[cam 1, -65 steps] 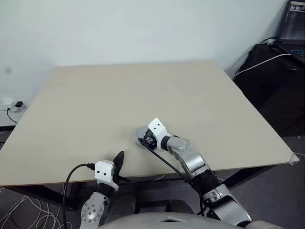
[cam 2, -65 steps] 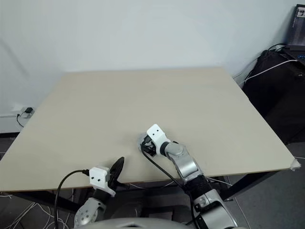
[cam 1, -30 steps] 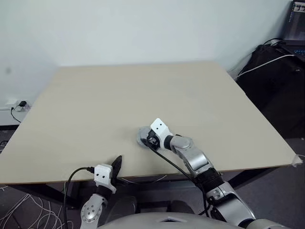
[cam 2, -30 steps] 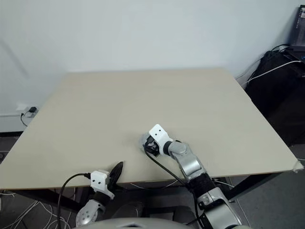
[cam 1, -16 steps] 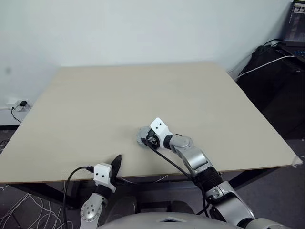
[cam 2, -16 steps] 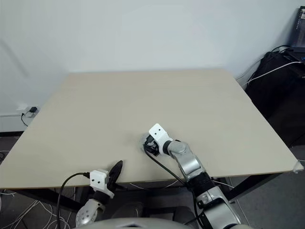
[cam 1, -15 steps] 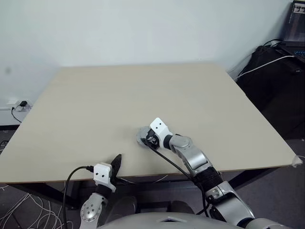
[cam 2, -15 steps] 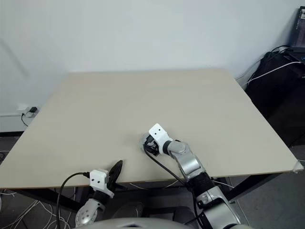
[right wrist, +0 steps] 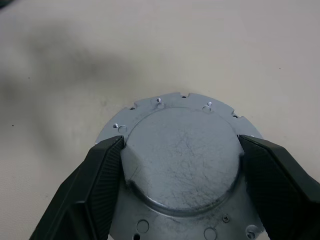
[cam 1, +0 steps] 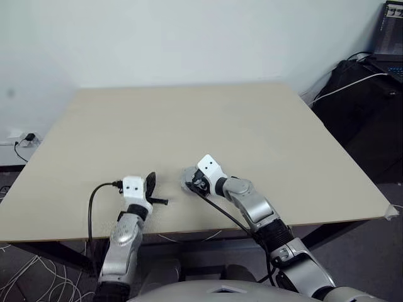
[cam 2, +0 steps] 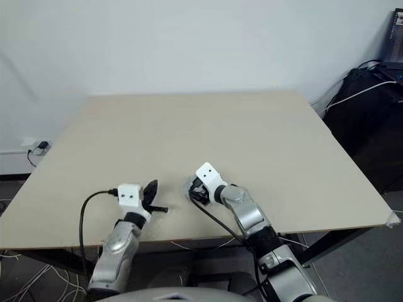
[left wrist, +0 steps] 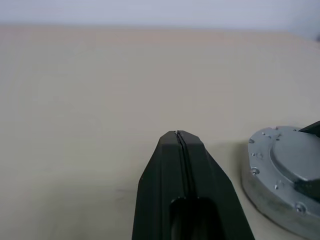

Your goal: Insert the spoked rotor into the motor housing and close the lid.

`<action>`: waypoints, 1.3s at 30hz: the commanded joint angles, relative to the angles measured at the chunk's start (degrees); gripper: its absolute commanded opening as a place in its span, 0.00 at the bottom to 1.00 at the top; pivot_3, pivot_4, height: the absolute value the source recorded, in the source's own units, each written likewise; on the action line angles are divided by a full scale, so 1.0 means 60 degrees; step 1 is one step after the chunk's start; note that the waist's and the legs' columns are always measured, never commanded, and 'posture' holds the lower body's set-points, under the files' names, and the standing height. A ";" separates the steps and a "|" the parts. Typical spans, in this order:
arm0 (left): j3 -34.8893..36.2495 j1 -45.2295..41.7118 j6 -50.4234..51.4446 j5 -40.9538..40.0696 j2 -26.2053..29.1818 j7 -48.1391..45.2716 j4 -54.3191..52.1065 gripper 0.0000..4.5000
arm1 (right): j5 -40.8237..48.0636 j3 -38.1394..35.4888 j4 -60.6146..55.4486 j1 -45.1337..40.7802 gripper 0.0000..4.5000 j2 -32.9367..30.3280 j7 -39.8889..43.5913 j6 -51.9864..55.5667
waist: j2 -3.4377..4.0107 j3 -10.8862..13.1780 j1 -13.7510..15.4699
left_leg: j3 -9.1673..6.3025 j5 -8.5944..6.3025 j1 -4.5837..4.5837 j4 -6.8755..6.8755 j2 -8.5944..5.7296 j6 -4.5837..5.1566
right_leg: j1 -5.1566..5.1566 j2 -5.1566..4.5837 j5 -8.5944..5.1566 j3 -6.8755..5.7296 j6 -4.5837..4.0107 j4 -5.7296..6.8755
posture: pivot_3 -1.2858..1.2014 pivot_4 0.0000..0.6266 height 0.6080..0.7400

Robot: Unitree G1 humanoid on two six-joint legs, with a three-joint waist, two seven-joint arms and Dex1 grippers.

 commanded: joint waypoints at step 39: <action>-0.0089 -0.2866 0.6547 -0.2149 0.0388 -0.2230 0.1298 0.00 | 0.0091 -0.0234 -0.0564 0.0421 0.95 0.0062 -0.0434 0.0670 | -0.0023 -0.0003 -0.0062 | -0.0030 0.0014 0.0001 -0.0012 -0.0007 -0.0025 | 0.0008 -0.0037 0.0025 0.0011 -0.0063 -0.0024 | 0.52 0.00 1.00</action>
